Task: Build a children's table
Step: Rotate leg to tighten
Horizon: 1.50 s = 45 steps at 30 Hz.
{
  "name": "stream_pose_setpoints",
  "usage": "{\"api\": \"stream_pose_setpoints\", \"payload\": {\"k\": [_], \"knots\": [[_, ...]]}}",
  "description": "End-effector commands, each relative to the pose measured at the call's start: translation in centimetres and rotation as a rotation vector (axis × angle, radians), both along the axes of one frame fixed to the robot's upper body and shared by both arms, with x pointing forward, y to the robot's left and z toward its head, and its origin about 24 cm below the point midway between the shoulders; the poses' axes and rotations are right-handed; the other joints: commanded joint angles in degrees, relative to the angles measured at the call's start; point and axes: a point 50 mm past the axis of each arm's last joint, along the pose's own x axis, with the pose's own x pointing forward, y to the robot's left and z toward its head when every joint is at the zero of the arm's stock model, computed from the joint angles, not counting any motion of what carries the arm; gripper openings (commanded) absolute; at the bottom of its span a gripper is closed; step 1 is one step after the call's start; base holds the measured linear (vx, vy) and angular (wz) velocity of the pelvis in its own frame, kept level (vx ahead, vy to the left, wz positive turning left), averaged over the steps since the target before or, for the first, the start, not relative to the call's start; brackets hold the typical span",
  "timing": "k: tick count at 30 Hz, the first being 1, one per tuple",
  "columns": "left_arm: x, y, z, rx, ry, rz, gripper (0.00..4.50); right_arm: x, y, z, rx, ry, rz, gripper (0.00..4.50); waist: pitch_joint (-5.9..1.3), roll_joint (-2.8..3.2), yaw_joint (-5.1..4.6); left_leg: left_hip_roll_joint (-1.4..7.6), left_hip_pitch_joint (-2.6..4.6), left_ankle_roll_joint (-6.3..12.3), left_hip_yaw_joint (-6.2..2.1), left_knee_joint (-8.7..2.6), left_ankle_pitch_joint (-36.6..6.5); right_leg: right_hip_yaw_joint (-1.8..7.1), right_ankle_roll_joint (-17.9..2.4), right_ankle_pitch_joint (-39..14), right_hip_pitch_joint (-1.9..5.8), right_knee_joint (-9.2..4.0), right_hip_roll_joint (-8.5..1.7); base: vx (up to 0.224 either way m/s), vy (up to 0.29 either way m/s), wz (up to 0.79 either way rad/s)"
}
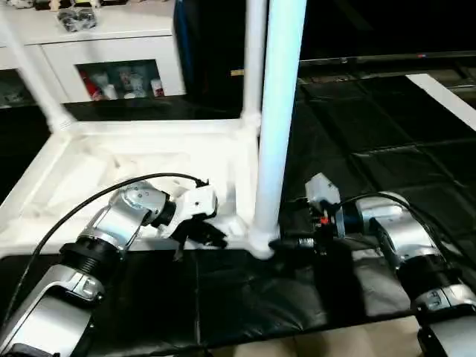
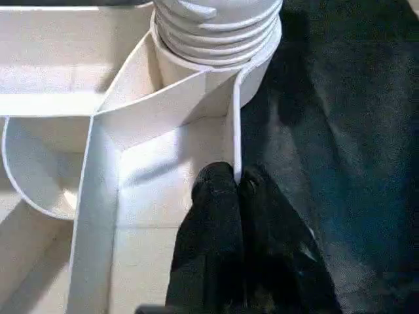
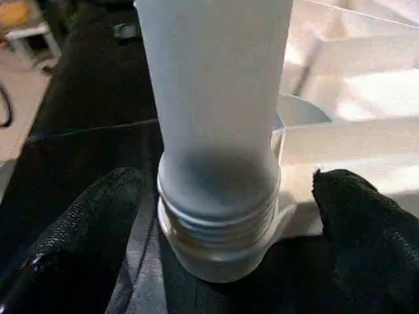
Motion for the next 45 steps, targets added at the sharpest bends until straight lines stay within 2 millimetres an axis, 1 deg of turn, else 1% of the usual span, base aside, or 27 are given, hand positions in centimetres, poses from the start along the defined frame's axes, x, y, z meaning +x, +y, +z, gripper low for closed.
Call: {"api": "stream_pose_setpoints", "payload": {"k": [1,2,3,4,5,7,9,11,12,16,18,19,21,26,30,31,32,35,36,38,39,40,41,42,43,44,45], "knots": [[-0.8,-0.7,-0.3,0.023,0.026,-0.105,0.0,0.0,0.5,0.4,-0.031,-0.023,0.07,4.46,-4.3,-0.35,-0.11,3.01,1.35,2.68,-0.61,-3.71,-17.33,2.23,-14.52,-13.46,2.54,-3.69,-3.27,0.0,0.0,0.0],[-0.8,-0.7,-0.3,0.023,0.027,-0.107,0.0,0.0,0.5,0.4,-0.032,-0.023,0.072,4.46,-4.3,-0.27,-0.01,3.01,1.4,2.64,-0.64,-3.7,-17.41,2.22,-14.55,-13.65,2.51,-3.65,-3.28,0.0,0.0,0.0],[-0.9,-0.7,-0.4,0.025,0.03,-0.115,0.0,0.0,0.7,0.3,-0.032,-0.02,0.08,4.46,-4.27,-0.43,-0.05,3.01,1.33,2.56,-0.62,-3.76,-17.33,2.24,-14.45,-13.79,2.55,-3.68,-3.24,0.0,0.0,0.0],[-1.0,-0.7,-0.4,0.027,0.032,-0.126,0.0,0.0,1.0,0.2,-0.027,-0.013,0.089,4.46,-4.3,-0.36,0.01,3.0,1.38,2.54,-0.65,-3.75,-17.38,2.24,-14.47,-13.88,2.55,-3.65,-3.28,0.0,0.0,0.0],[-1.0,-0.7,-0.4,0.028,0.033,-0.128,0.0,0.0,1.1,0.2,-0.025,-0.011,0.091,4.29,-4.23,-0.43,-0.06,2.96,1.26,2.57,-0.65,-3.76,-17.58,2.23,-14.34,-14.48,2.61,-3.67,-3.32,0.0,0.0,0.0],[-1.1,-0.7,-0.5,0.029,0.034,-0.133,0.0,0.0,1.4,0.2,-0.015,0.001,0.097,4.11,-4.2,-0.37,-0.02,3.03,1.27,2.41,-0.7,-3.82,-17.89,2.27,-13.96,-15.65,2.55,-3.79,-3.41,0.0,0.0,0.0],[-1.1,-0.8,-0.5,0.028,0.036,-0.136,0.0,0.0,1.6,0.1,-0.009,0.014,0.109,3.99,-4.21,-0.34,0.08,3.08,1.47,2.18,-0.67,-3.83,-18.32,2.31,-13.89,-16.2,2.4,-3.83,-3.38,0.0,0.0,0.0],[-1.1,-0.9,-0.5,0.029,0.036,-0.139,0.0,-0.1,1.7,0.0,-0.007,0.018,0.116,3.73,-4.16,-0.26,0.09,3.1,1.46,1.91,-0.74,-3.95,-18.88,2.29,-13.69,-16.77,2.41,-3.83,-3.33,0.0,0.0,0.0],[-1.1,-0.9,-0.5,0.029,0.036,-0.141,0.0,-0.1,1.8,0.0,-0.005,0.02,0.119,3.73,-4.18,-0.23,0.13,3.09,1.49,1.84,-0.74,-3.93,-18.89,2.3,-13.67,-16.72,2.41,-3.84,-3.35,0.0,0.0,0.0],[-1.1,-1.0,-0.5,0.031,0.038,-0.147,0.0,-0.1,1.8,0.0,0.004,0.03,0.123,3.39,-4.3,-0.1,0.1,3.05,1.42,1.84,-0.74,-3.87,-18.37,2.29,-14.0,-15.22,2.48,-3.7,-3.32,0.0,0.0,0.0],[-1.1,-1.0,-0.6,0.031,0.039,-0.149,0.0,-0.1,1.8,0.0,0.005,0.031,0.124,3.23,-4.32,-0.19,0.06,3.01,1.33,1.97,-0.74,-3.86,-18.03,2.27,-14.1,-14.51,2.59,-3.62,-3.28,0.0,0.0,0.0],[-1.2,-0.9,-0.6,0.033,0.04,-0.149,0.0,-0.1,1.9,0.0,0.007,0.033,0.125,3.05,-4.35,-0.14,0.09,3.01,1.34,2.13,-0.74,-3.81,-17.92,2.25,-14.24,-14.2,2.6,-3.59,-3.31,0.0,0.0,0.0],[-1.2,-0.9,-0.7,0.033,0.04,-0.148,0.0,-0.1,1.9,-0.1,0.015,0.04,0.122,2.87,-4.34,-0.18,0.09,3.01,1.38,2.17,-0.74,-3.82,-17.81,2.24,-14.32,-14.17,2.58,-3.57,-3.27,0.0,0.0,0.0],[-1.2,-0.9,-0.7,0.027,0.04,-0.141,0.0,-0.2,2.1,-0.2,0.028,0.047,0.121,2.73,-4.33,-0.12,0.11,2.99,1.34,2.07,-0.74,-3.8,-17.87,2.25,-14.14,-14.84,2.61,-3.66,-3.33,0.0,0.0,0.0],[-1.2,-1.0,-0.7,-0.006,0.054,-0.112,0.0,-0.5,2.3,-0.4,0.043,0.059,0.126,2.71,-4.38,-0.08,0.04,2.98,1.32,2.01,-0.75,-3.8,-17.7,2.22,-14.38,-13.88,2.65,-3.51,-3.23,0.0,0.0,0.0],[-1.2,-1.0,-0.7,-0.006,0.054,-0.112,0.0,-0.5,2.3,-0.4,0.043,0.059,0.126,2.71,-4.37,0.07,0.01,2.97,1.34,2.01,-0.73,-3.78,-17.82,2.22,-14.54,-13.64,2.64,-3.55,-3.24,0.0,0.0,0.0],[-1.2,-1.0,-0.7,-0.018,0.06,-0.101,0.0,-0.5,2.4,-0.4,0.047,0.062,0.125,2.7,-4.39,0.07,0.02,2.95,1.4,1.98,-0.72,-3.76,-17.98,2.22,-14.62,-13.69,2.63,-3.55,-3.23,0.0,0.0,0.0],[-0.9,-1.4,-0.6,-0.065,0.064,-0.03,0.0,-0.8,2.6,-0.6,0.084,0.079,0.097,2.7,-4.4,0.13,0.05,3.03,1.47,2.08,-0.73,-3.77,-17.96,2.22,-14.75,-13.38,2.59,-3.57,-3.21,0.0,0.0,0.0],[-0.5,-1.7,-0.6,-0.081,0.048,0.025,0.0,-0.8,2.8,-0.9,0.095,0.078,0.046,2.7,-4.32,0.06,-0.03,3.02,1.41,1.99,-0.71,-3.85,-17.82,2.25,-14.67,-13.22,2.63,-3.51,-3.1,0.0,0.0,0.0],[-0.2,-1.9,-0.7,-0.093,0.033,0.073,0.0,-0.7,3.0,-1.2,0.101,0.074,-0.003,2.7,-4.27,0.02,-0.04,2.97,1.45,1.63,-0.73,-3.85,-18.61,2.22,-14.18,-14.98,2.61,-3.73,-3.23,0.0,0.0,0.0],[0.5,-2.4,-0.7,-0.119,0.008,0.157,0.0,-0.4,3.5,-1.7,0.092,0.058,-0.106,2.7,-4.02,0.04,-0.27,2.89,1.45,1.14,-0.72,-3.93,-19.62,2.24,-13.59,-17.19,2.48,-3.99,-3.24,0.0,0.0,0.0],[0.9,-2.8,-0.6,-0.134,0.0,0.21,0.0,-0.2,3.9,-2.1,0.086,0.054,-0.168,2.7,-3.94,-0.06,-0.47,2.72,1.54,0.36,-0.87,-3.97,-20.6,2.13,-12.64,-20.16,2.49,-4.22,-3.35,0.0,0.0,0.0],[1.3,-3.3,-0.6,-0.152,-0.008,0.275,0.0,0.1,4.5,-2.6,0.08,0.055,-0.244,2.7,-3.9,-0.13,-0.69,2.67,1.52,-0.06,-0.87,-4.03,-20.88,2.16,-12.06,-21.6,2.47,-4.31,-3.37,0.0,0.0,0.0],[1.3,-3.3,-0.6,-0.152,-0.008,0.275,0.0,0.1,4.5,-2.6,0.08,0.055,-0.244,2.69,-3.73,-0.22,-1.06,2.45,1.63,-0.75,-1.08,-4.09,-21.84,2.01,-10.78,-24.97,2.38,-4.7,-3.44,0.0,0.0,0.0],[1.6,-3.8,-0.6,-0.174,-0.009,0.319,0.0,0.2,5.0,-2.8,0.08,0.063,-0.29,2.69,-3.65,-0.23,-1.51,2.36,1.68,-0.91,-1.18,-4.08,-22.82,1.95,-9.6,-27.62,2.32,-5.07,-3.49,0.0,0.0,0.0],[2.0,-4.9,-0.4,-0.226,0.017,0.398,0.0,0.5,6.1,-3.0,0.084,0.074,-0.363,2.69,-3.62,0.04,-1.72,2.31,1.68,-0.97,-1.28,-4.06,-23.13,1.89,-9.22,-28.49,2.28,-5.19,-3.56,0.0,0.0,0.0],[2.1,-5.1,-0.4,-0.234,0.021,0.414,0.0,0.5,6.4,-3.1,0.084,0.075,-0.379,2.69,-3.45,-0.15,-2.23,2.17,1.6,-1.03,-1.39,-4.13,-23.66,1.73,-8.45,-30.21,2.26,-5.45,-3.44,0.0,0.0,0.0]]}}
